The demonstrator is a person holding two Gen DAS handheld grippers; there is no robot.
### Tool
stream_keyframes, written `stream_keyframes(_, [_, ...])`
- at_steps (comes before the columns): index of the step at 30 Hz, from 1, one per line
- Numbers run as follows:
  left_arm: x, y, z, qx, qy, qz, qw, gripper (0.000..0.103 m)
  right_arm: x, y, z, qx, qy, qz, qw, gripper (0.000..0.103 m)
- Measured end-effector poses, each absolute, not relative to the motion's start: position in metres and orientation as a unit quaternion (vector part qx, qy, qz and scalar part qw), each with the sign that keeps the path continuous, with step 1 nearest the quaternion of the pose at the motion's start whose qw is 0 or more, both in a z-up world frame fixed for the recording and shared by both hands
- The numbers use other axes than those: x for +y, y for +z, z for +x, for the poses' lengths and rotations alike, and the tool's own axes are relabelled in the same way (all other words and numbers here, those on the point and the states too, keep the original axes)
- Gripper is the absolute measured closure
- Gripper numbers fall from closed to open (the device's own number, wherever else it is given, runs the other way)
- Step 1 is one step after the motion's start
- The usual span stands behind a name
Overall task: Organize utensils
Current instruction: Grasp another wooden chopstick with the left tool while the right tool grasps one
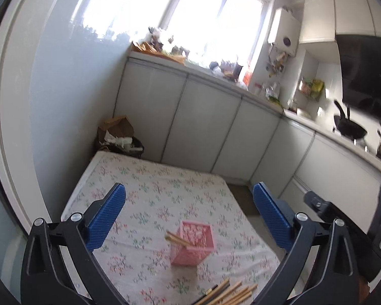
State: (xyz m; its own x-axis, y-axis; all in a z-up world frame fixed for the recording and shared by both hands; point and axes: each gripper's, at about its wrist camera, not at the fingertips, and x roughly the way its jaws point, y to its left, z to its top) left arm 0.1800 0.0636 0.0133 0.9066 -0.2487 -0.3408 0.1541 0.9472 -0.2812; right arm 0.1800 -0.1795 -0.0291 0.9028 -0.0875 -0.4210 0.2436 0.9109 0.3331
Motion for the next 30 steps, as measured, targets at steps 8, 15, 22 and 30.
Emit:
stream_keyframes(8, [-0.007,-0.014,0.173,0.279,-0.217,-0.011,0.935,0.007,-0.225,-0.115,0.097,0.283,-0.095,0.185,0.936,0.006])
stream_keyframes(15, [-0.098,-0.062,0.196,0.436,-0.340,0.080,0.829,0.007,-0.245,-0.193,0.072,0.422,-0.039,0.231,0.876,0.006])
stream_keyframes(22, [-0.153,-0.148,0.265,0.615,-0.302,0.099,0.722,0.007,-0.222,-0.207,0.077,0.444,-0.014,0.190,0.876,0.006])
stream_keyframes(30, [-0.173,-0.203,0.311,0.662,-0.276,0.165,0.677,0.048,-0.231,-0.215,0.087,0.470,0.007,0.244,0.848,0.006])
